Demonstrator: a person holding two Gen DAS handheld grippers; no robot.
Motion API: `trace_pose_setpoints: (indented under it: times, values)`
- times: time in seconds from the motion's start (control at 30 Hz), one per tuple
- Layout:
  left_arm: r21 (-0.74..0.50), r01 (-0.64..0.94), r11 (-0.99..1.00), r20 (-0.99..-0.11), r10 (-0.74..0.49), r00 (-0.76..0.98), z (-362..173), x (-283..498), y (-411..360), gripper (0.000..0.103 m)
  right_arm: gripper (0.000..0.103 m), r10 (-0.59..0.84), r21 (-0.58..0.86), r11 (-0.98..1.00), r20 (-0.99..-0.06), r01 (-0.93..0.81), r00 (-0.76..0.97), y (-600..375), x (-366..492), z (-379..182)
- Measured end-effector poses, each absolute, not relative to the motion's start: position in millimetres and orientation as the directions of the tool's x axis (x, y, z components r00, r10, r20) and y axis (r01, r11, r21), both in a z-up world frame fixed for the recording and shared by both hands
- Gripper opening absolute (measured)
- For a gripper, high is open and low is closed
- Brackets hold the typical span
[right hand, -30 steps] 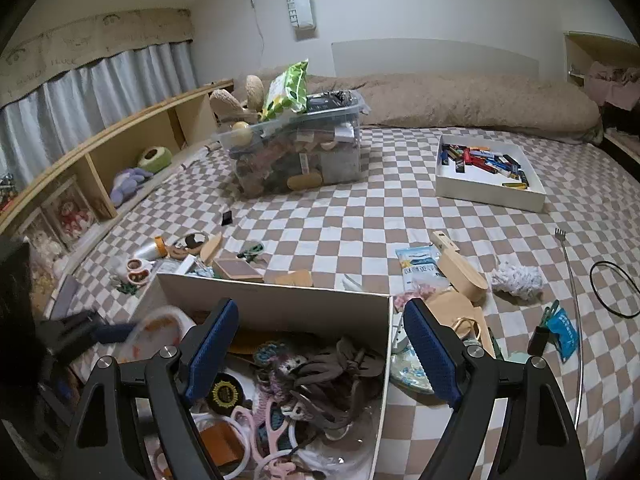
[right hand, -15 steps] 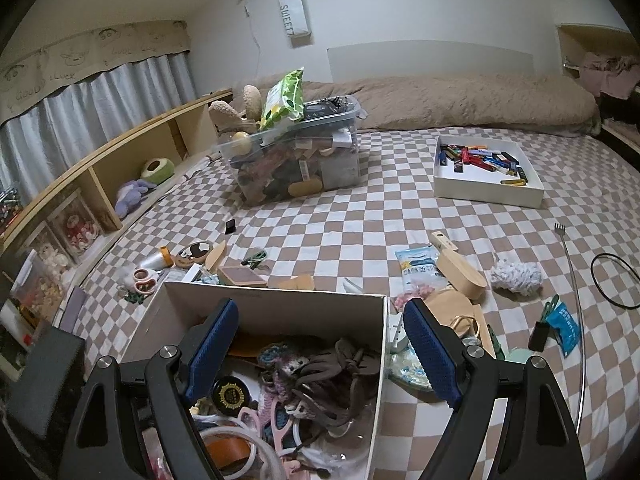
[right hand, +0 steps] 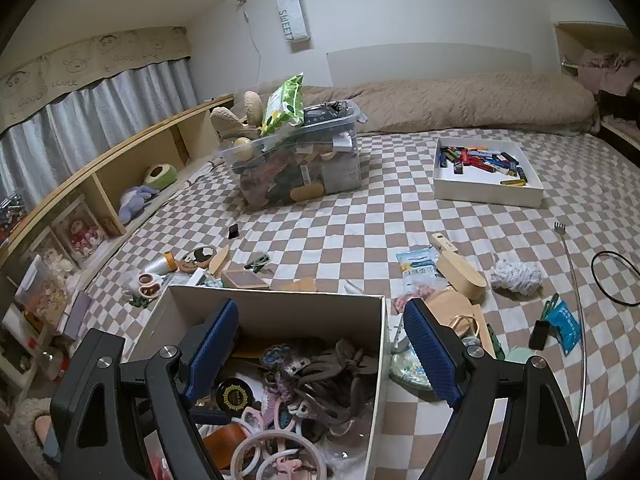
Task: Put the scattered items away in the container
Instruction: 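Lower the white tape roll into the box and open the left tool, then withdraw both tools from the white box back over the bed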
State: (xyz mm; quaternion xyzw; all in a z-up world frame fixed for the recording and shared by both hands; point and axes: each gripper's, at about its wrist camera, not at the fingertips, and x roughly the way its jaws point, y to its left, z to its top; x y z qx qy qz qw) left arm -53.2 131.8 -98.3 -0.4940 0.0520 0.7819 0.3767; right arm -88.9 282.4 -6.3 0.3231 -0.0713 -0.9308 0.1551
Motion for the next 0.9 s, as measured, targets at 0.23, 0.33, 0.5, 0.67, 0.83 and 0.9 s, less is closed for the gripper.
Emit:
trace_pose_setpoints:
  times: [0.23,0.33,0.5,0.67,0.83,0.9]
  values:
    - [-0.292,-0.625,-0.724,-0.801,0.542,-0.255,-93.4,-53.1,125.0,0.103,0.085,-0.341,0.232,-0.940,-0.578,0.251,-0.742,278.2,-86.0,-4.9]
    - [-0.287,-0.617,-0.733,-0.796,0.541,-0.272,-89.4,-53.6,121.3,0.103,0.085,-0.343,0.231,-0.939,-0.576,0.255,-0.742,276.3,-84.1,-4.8]
    - [-0.272,-0.597,-0.755,-0.791,0.528,-0.308,-83.8,-53.9,114.7,0.103,0.085,-0.350,0.234,-0.937,-0.571,0.261,-0.743,274.4,-81.0,-2.8]
    - [-0.257,-0.573,-0.778,-0.784,0.514,-0.347,-76.8,-54.7,106.2,0.103,0.085,-0.356,0.241,-0.934,-0.565,0.263,-0.744,274.6,-76.7,-0.8]
    - [-0.233,-0.553,-0.800,-0.777,0.495,-0.388,-68.9,-53.2,99.7,0.103,0.085,-0.358,0.241,-0.933,-0.563,0.267,-0.745,274.5,-71.3,-0.8]
    - [-0.219,-0.543,-0.811,-0.774,0.483,-0.409,-66.0,-52.6,96.9,0.103,0.085,-0.360,0.242,-0.933,-0.564,0.268,-0.743,274.3,-68.0,-1.8]
